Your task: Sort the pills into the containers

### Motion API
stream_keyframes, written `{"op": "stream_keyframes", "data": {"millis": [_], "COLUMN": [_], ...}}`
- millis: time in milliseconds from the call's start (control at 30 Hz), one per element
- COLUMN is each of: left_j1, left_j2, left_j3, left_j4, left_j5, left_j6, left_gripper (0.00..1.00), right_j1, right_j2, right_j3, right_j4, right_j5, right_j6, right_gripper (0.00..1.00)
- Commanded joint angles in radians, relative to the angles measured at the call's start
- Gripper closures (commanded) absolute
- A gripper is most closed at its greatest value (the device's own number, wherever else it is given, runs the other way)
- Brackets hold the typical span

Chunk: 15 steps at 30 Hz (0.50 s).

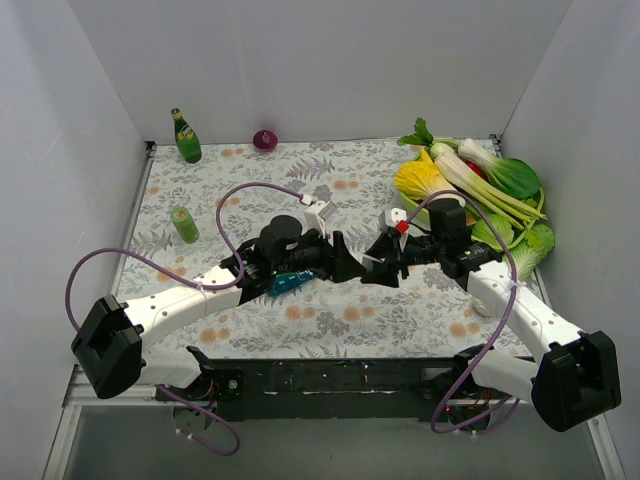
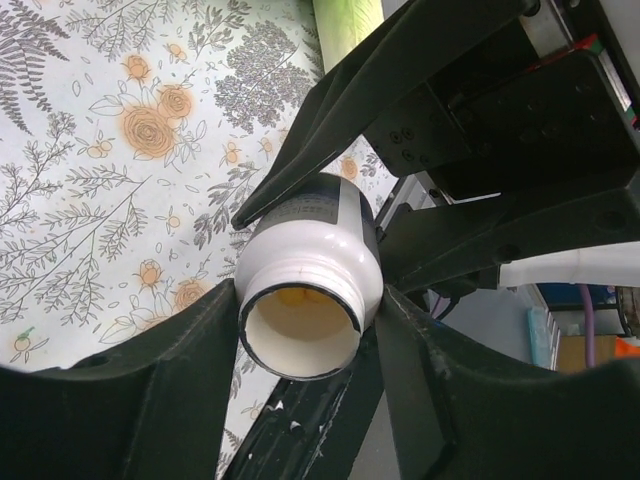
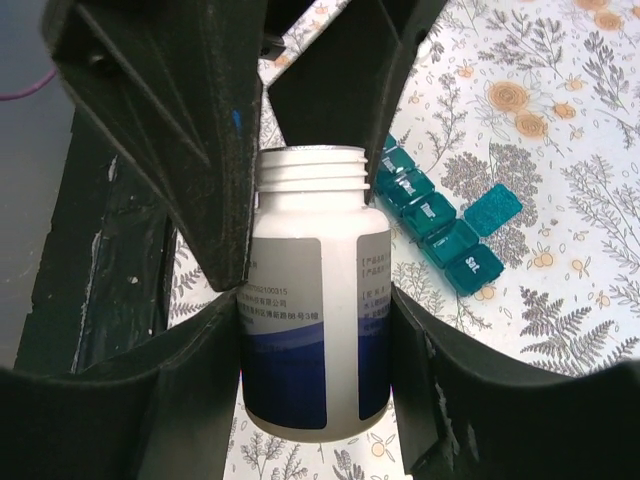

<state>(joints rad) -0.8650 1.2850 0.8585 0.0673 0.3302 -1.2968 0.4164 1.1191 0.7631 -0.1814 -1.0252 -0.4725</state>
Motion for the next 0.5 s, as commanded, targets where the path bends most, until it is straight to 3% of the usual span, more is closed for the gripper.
{"op": "stream_keyframes", "data": {"millis": [0,67,100,200,367,467], "left_j1": [0.037,0.072,0.084,0.135,0.196,0.201], "left_j2": [-0.059,-0.096,-0.111,-0.167,-0.271,-0.357], "left_j3": [-0.004,-0.009,-0.012,0.01,0.112,0.151], "left_j4": [0.089,0.092,0.092,0.048,-0.188,-0.337], "left_j5": [0.047,0.062,0.069,0.084,-0.022,-0.163], "left_j6": [-0.068,-0.085,-0.087,-0.059,0.141,0.257], "left_gripper": [0.4,0.27,0.16,0.02,0.02,0.02], "right_j1": [-0.019,-0.031,-0.042,-0.062,-0.123,-0.252], "right_j2": [0.007,0.008,0.008,0.008,0.024,0.042], "right_j3": [0.047,0.053,0.057,0.079,0.195,0.272], "right_j4": [0.019,0.037,0.045,0.056,0.069,0.387], "right_j5": [-0.064,-0.082,-0.099,-0.124,-0.145,-0.187], "right_j6": [0.014,0.044,0.054,0.078,0.153,0.543], "right_gripper": [0.93,0.94,0.94,0.95,0.97,0.98]}}
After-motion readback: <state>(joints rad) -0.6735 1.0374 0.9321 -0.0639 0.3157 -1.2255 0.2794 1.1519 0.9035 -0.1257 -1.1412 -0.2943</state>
